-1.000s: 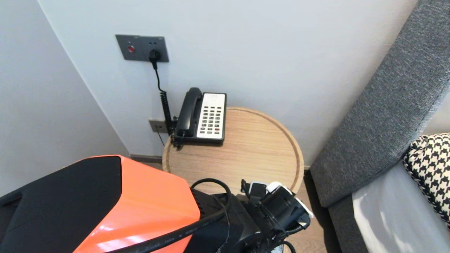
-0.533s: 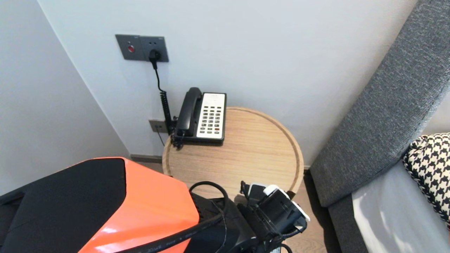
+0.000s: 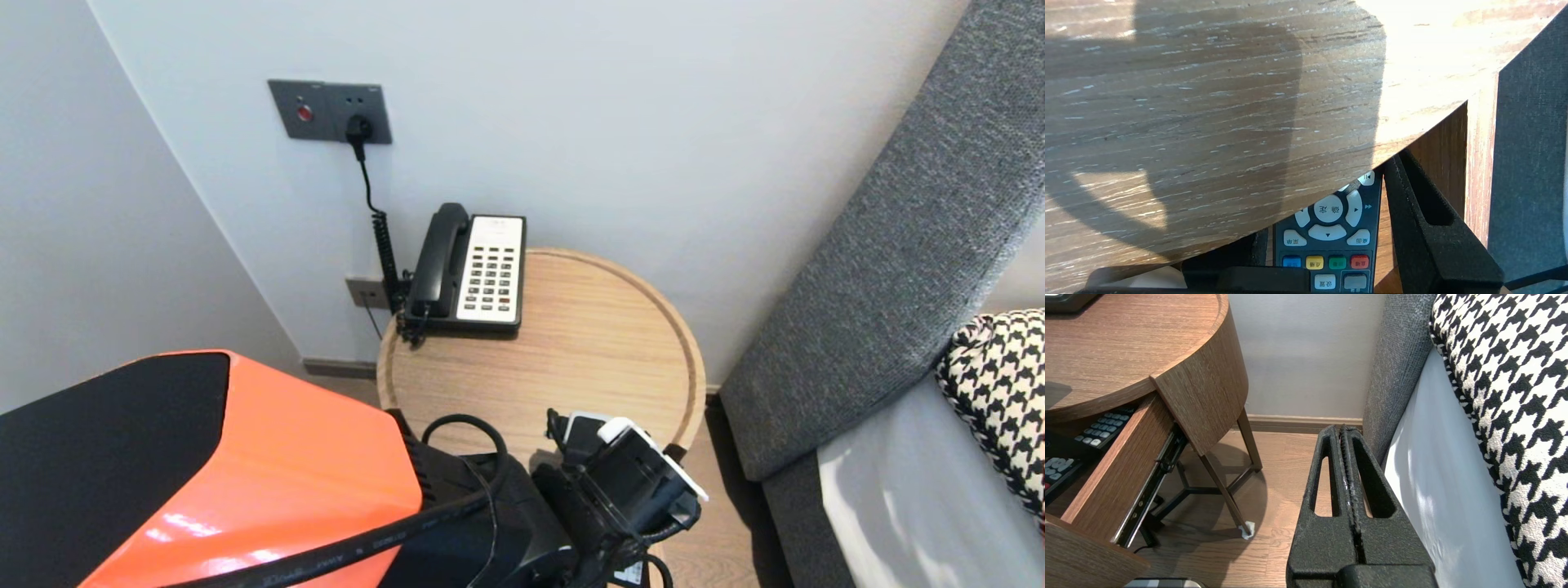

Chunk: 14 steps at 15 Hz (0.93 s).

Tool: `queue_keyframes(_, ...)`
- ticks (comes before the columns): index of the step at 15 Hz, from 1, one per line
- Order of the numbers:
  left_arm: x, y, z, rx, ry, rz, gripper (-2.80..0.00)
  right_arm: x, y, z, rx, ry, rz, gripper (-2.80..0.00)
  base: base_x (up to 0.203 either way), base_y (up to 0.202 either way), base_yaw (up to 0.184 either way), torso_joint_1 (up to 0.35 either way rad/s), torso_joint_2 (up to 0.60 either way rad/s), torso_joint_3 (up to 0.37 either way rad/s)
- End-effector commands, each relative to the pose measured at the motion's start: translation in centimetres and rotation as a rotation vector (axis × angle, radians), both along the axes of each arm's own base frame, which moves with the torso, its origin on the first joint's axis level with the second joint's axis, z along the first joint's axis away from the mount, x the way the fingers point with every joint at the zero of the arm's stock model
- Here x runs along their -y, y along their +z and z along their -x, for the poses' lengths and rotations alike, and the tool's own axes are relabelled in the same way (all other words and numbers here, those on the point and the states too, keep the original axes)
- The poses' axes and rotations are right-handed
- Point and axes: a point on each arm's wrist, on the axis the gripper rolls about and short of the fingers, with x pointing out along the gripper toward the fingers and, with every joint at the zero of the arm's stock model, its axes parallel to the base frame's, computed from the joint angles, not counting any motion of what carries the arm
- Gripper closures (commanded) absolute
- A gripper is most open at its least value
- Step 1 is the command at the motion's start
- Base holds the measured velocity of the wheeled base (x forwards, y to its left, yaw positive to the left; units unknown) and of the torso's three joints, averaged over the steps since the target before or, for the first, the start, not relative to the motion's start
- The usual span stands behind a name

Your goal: Put the remote controls on the table in the drawer one by one

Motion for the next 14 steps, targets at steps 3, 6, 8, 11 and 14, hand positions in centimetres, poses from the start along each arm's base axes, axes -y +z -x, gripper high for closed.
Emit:
queue_keyframes(3,-0.1,-0.5,0.3,0.000,0.000,0.004,0.00,0.0,-0.7,-0.2,-0.025,0.000,0.000,0.00,0.000,0.000,0.000,0.000,0.00,0.000)
queue_keyframes(6,-0.7,-1.6,0.7,-0.008,0.001,-0.011,0.00,0.0,-0.7,-0.2,-0.025,0.000,0.000,0.00,0.000,0.000,0.000,0.000,0.00,0.000)
queue_keyframes(8,-1.1,-2.1,0.8,-0.001,-0.001,-0.003,0.00,0.0,-0.7,-0.2,-0.025,0.000,0.000,0.00,0.000,0.000,0.000,0.000,0.00,0.000)
queue_keyframes(11,-1.4,-2.5,0.9,0.005,0.007,-0.002,0.00,0.0,-0.7,-0.2,-0.025,0.000,0.000,0.00,0.000,0.000,0.000,0.000,0.00,0.000)
queue_keyframes(14,-1.5,-2.6,0.9,0.019,0.024,-0.001,0.00,0.0,-0.7,-0.2,-0.024,0.001,0.000,0.00,0.000,0.000,0.000,0.000,0.00,0.000)
